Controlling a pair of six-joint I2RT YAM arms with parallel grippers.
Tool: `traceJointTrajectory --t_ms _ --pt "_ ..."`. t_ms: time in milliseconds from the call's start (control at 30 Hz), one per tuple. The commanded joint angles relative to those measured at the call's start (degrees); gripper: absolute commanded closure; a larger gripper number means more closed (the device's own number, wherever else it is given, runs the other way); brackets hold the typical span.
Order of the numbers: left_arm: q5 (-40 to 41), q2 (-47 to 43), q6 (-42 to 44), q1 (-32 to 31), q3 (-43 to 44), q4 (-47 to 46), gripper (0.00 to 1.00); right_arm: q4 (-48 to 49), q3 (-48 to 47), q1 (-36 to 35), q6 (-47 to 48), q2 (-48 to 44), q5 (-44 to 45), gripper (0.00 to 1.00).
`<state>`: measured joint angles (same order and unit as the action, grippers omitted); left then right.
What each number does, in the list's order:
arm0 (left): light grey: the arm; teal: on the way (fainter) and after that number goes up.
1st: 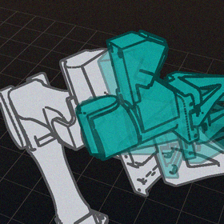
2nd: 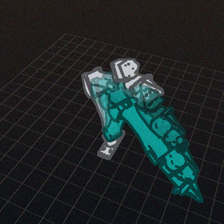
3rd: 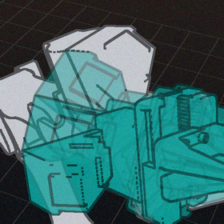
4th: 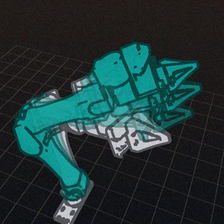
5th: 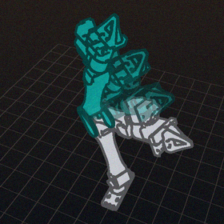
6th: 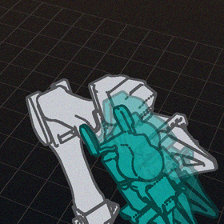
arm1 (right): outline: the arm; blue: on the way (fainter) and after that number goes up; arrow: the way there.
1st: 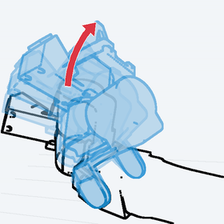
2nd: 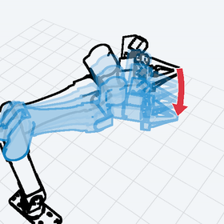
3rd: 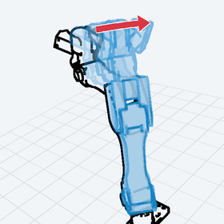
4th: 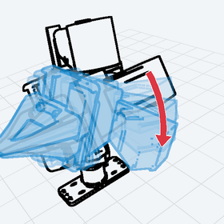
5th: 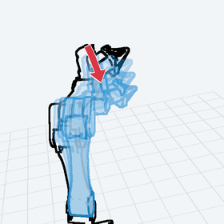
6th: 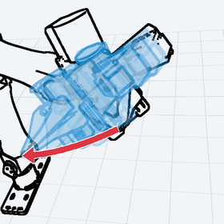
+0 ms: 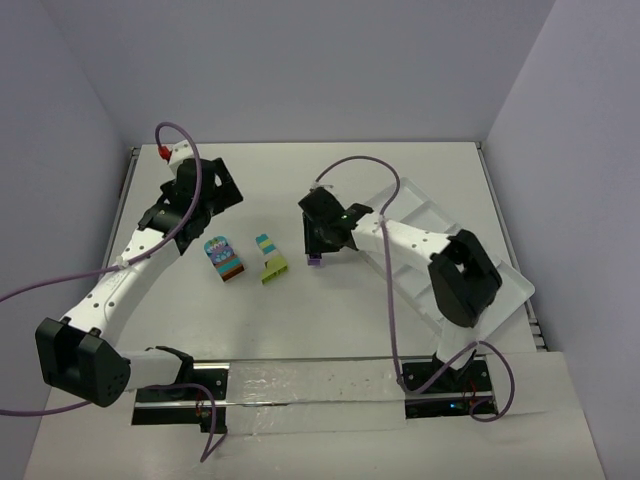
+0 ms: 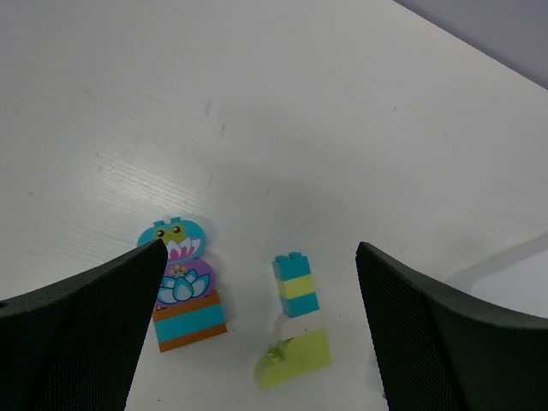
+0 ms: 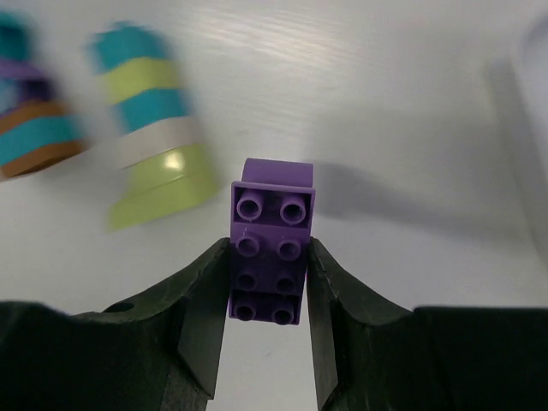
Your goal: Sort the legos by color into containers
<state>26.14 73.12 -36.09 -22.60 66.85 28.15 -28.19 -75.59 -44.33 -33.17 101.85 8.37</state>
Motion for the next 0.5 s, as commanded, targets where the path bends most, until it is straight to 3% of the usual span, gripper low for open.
traceJointTrajectory --t_ms 0,67,167,300,467 --pt "3.59 -1.8 -0.39 0.09 1.58 1.03 0.01 12.77 3.78 2.83 7.55 -12.95 -19.62 1.0" --pt "-1.26 -3.25 1.69 0.1 -0.29 -2.37 0.03 18.43 7.12 4.76 6.87 -16.24 -27.17 1.0" --pt "-17.58 -10.66 7.52 0.09 -8.82 -12.35 0.04 32.12 15.13 9.47 1.33 -21.24 -43.15 0.99" --pt "-37.76 -16.6 9.98 1.51 -13.9 -22.33 0.04 43.15 20.14 13.74 -3.04 -24.27 -51.69 0.99" --pt "-54.94 -14.01 11.86 2.13 -12.65 -23.03 0.04 43.9 21.51 15.06 -3.01 -24.92 -56.47 1.0"
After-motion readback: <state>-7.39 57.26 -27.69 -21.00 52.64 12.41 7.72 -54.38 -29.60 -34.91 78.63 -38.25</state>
